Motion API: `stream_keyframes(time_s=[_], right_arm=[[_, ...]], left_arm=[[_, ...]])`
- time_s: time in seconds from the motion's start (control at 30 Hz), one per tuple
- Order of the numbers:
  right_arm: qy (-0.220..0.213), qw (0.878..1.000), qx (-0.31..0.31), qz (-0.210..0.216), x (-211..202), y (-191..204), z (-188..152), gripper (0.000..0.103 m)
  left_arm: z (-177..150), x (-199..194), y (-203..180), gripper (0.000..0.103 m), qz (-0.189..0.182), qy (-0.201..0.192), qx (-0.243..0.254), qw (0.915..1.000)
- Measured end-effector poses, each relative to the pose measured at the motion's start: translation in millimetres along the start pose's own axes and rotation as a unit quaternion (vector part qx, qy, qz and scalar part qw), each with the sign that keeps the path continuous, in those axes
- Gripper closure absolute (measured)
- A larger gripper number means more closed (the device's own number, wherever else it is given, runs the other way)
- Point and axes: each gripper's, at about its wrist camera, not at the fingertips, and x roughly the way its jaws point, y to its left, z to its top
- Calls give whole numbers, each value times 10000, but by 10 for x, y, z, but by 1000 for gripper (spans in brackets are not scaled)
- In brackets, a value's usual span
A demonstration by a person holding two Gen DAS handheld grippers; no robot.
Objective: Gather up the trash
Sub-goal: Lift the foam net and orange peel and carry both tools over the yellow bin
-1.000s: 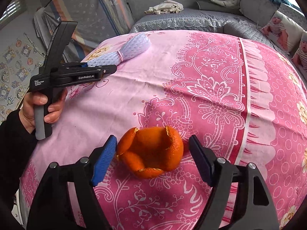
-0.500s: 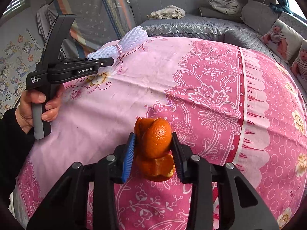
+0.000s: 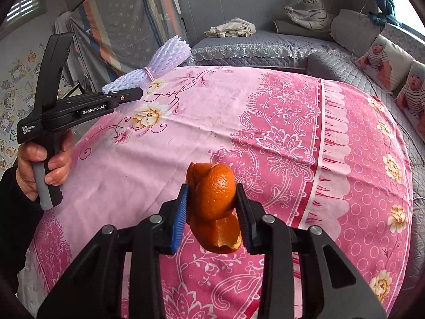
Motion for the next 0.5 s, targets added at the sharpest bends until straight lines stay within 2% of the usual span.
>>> stream_keyframes(time_s=[0.33,0.5], right_arm=[[-168,9998,71,-71,-482,-37,-250,71],[-283,9994,141,-124,-764,-79,-421,71]], left_arm=[[-229,-564,-410,87,-138,-323,-106,9993],[-309,-827,-729,87,-297,-444,26,9986]])
